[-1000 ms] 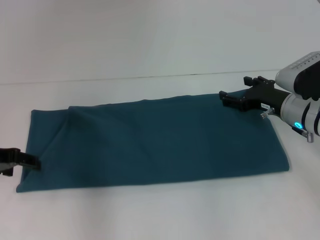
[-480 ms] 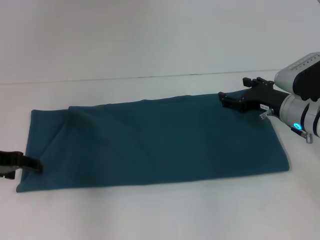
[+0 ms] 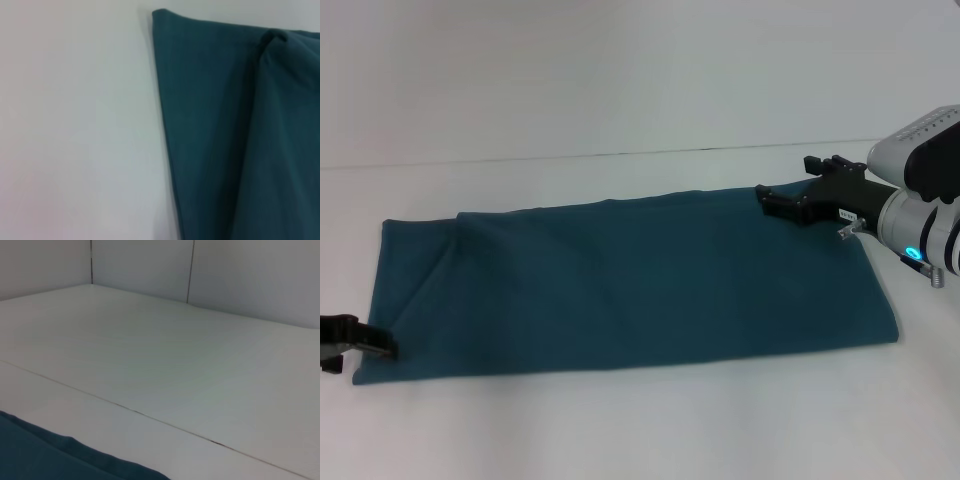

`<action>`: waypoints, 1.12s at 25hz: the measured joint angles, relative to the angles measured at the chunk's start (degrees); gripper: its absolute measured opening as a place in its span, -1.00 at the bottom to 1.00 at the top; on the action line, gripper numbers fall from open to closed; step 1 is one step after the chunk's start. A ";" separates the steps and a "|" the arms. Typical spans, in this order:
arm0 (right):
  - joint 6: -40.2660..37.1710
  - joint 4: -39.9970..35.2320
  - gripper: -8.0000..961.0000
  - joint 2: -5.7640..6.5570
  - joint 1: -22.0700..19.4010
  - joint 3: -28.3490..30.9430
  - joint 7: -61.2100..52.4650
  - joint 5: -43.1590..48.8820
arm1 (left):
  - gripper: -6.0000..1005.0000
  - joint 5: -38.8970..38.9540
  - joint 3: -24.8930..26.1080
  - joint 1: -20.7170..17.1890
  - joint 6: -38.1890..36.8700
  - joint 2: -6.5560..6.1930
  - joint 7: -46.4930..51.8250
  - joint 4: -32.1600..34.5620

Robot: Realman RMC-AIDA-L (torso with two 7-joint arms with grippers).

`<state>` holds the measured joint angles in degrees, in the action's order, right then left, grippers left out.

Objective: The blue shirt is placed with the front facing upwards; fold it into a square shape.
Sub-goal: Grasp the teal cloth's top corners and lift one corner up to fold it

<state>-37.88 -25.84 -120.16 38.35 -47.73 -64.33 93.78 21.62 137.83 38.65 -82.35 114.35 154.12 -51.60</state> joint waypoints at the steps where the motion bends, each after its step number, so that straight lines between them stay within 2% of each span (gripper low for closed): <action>1: 0.00 0.00 0.87 0.00 0.01 0.00 0.00 0.00 | 0.60 0.00 0.05 -0.06 -0.10 0.00 0.17 0.04; 11: 0.00 0.00 0.87 0.02 0.14 0.04 0.50 -0.61 | 0.60 0.00 0.23 0.26 0.23 0.08 0.31 3.36; 22: 0.00 0.00 0.87 0.02 0.15 0.00 0.59 -0.62 | 0.61 0.48 0.33 0.79 0.88 0.08 0.30 3.15; 28: 0.06 0.00 0.87 0.01 0.15 0.00 0.61 -0.62 | 0.61 0.62 0.34 1.52 4.14 -1.06 -0.51 3.12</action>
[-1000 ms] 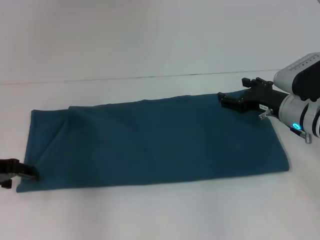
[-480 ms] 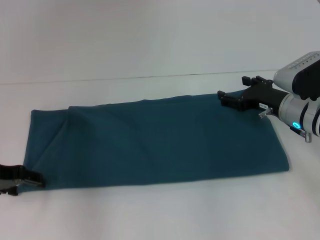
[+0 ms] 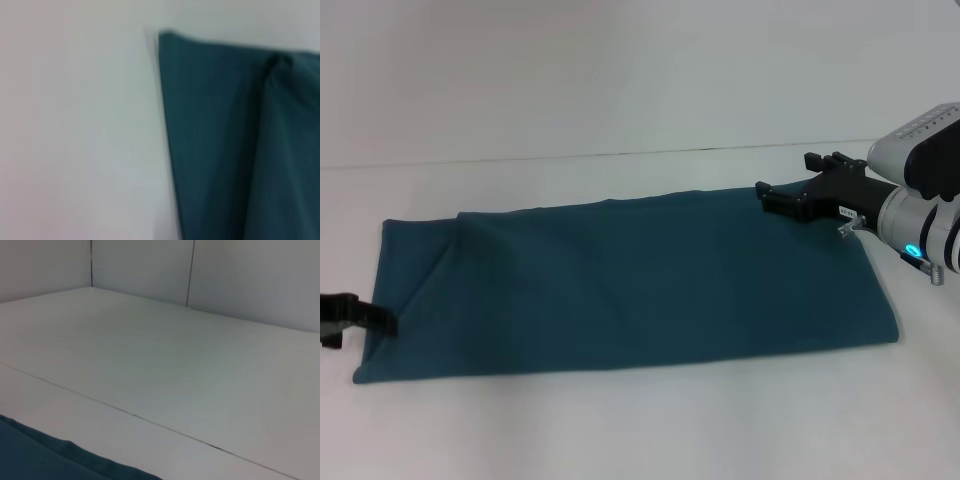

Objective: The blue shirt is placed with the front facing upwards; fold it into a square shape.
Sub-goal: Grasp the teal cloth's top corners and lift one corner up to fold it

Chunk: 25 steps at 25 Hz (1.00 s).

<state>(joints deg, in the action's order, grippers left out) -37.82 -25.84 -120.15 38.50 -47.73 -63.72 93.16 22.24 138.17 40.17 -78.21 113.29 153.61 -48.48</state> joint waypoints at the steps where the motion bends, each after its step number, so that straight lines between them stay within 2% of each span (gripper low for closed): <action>1: 0.08 0.00 0.87 0.00 0.00 0.00 0.00 0.00 | 0.61 0.00 0.00 0.43 0.27 -0.31 -0.20 0.41; 6: 0.19 0.01 0.87 0.00 0.01 0.00 0.00 0.00 | 0.61 -0.16 0.00 3.00 1.31 -1.76 -0.60 3.70; 7: 0.20 0.03 0.87 0.00 0.05 0.00 0.00 0.00 | 0.61 -0.23 -0.01 4.01 2.16 -2.52 -0.64 5.76; 8: 0.21 0.05 0.87 0.00 0.08 -0.01 0.00 0.01 | 0.61 -0.20 0.00 5.61 3.78 -4.03 -0.93 9.66; 9: 0.21 0.08 0.87 0.00 0.14 -0.04 0.00 0.01 | 0.62 -0.20 0.00 5.61 3.78 -4.03 -0.93 9.66; 11: 0.21 0.09 0.87 0.00 0.23 -0.13 0.00 0.01 | 0.62 -0.08 -0.01 7.03 5.24 -5.43 -1.48 13.34; 12: 0.21 0.09 0.87 0.00 0.25 -0.15 0.00 0.01 | 0.62 -0.08 -0.01 7.03 5.24 -5.43 -1.48 13.34; 13: 0.21 0.17 0.87 0.00 0.26 -0.17 0.00 0.01 | 0.62 0.01 0.00 8.16 6.54 -6.62 -2.03 15.93; 20: 0.21 0.66 0.87 0.00 0.35 -0.18 0.00 0.01 | 0.63 0.01 0.00 9.19 7.37 -6.92 -2.58 17.66; 25: 0.20 1.31 0.87 -0.06 0.48 -0.26 1.08 0.01 | 0.63 0.00 -0.05 9.01 7.50 -6.47 -2.98 17.89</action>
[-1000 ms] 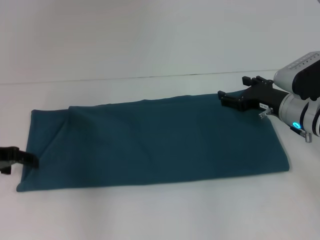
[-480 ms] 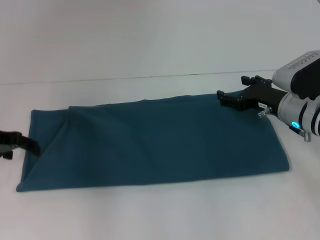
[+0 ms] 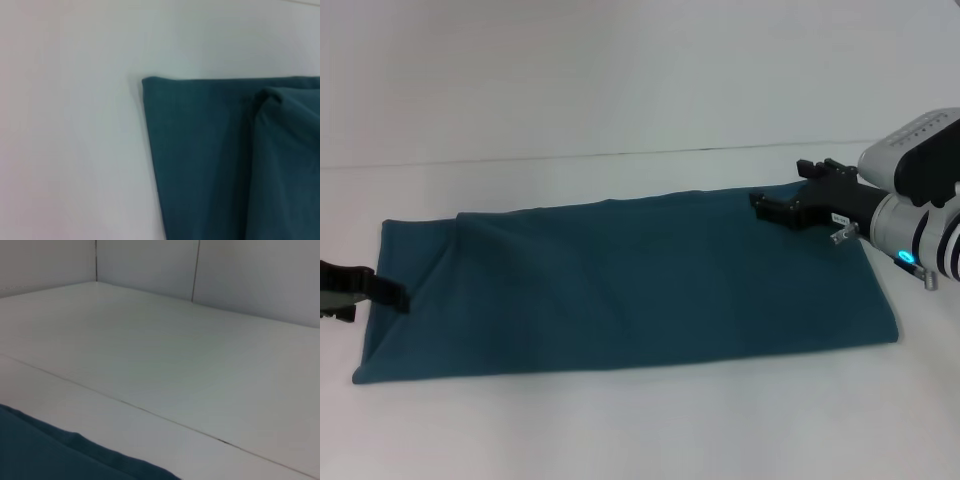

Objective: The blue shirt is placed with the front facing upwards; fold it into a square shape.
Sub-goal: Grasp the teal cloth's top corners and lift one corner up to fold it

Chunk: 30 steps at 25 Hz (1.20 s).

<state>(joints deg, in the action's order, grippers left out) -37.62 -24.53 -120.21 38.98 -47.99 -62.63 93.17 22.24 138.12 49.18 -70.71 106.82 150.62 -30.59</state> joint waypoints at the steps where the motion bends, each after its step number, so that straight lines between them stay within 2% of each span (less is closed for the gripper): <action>1: 0.00 0.15 0.87 0.00 0.06 0.00 0.18 0.00 | 0.63 0.00 -0.01 -0.05 -0.03 0.09 -0.08 -0.03; 18: 0.00 0.36 0.87 -0.03 -0.47 0.14 0.32 0.00 | 0.65 -0.14 0.16 -0.11 -2.68 0.77 0.13 -0.54; 30: 0.00 0.67 0.87 -0.03 -0.24 -0.01 0.32 0.00 | 0.66 1.23 6.25 -1.33 -10.69 0.36 -1.95 -3.88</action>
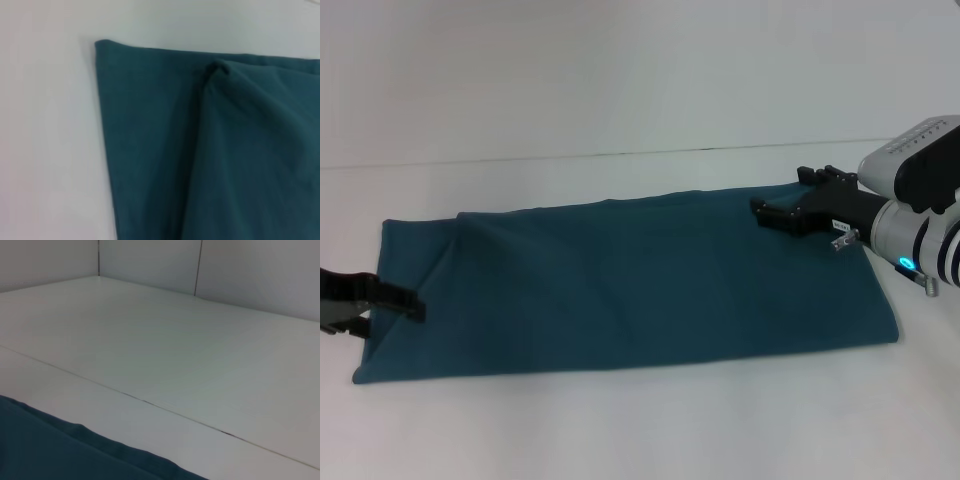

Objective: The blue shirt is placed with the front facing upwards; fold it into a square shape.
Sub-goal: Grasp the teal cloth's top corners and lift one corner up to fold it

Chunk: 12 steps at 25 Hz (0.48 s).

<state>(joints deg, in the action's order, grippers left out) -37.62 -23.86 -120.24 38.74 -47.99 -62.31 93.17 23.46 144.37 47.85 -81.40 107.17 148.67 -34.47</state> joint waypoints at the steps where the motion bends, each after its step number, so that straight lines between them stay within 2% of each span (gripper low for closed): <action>1: 0.00 0.02 0.87 0.00 0.01 0.00 0.00 0.00 | 0.66 0.02 0.09 -0.13 -0.14 -0.06 -0.04 0.00; 12: 0.10 0.14 0.87 0.00 0.18 0.25 0.06 0.00 | 0.74 -1.23 -0.72 -1.71 0.34 -0.15 0.57 -1.01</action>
<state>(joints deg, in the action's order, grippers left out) -37.52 -23.72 -120.23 38.92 -47.74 -62.25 93.17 22.24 143.64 46.14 -81.06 107.02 149.24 -35.48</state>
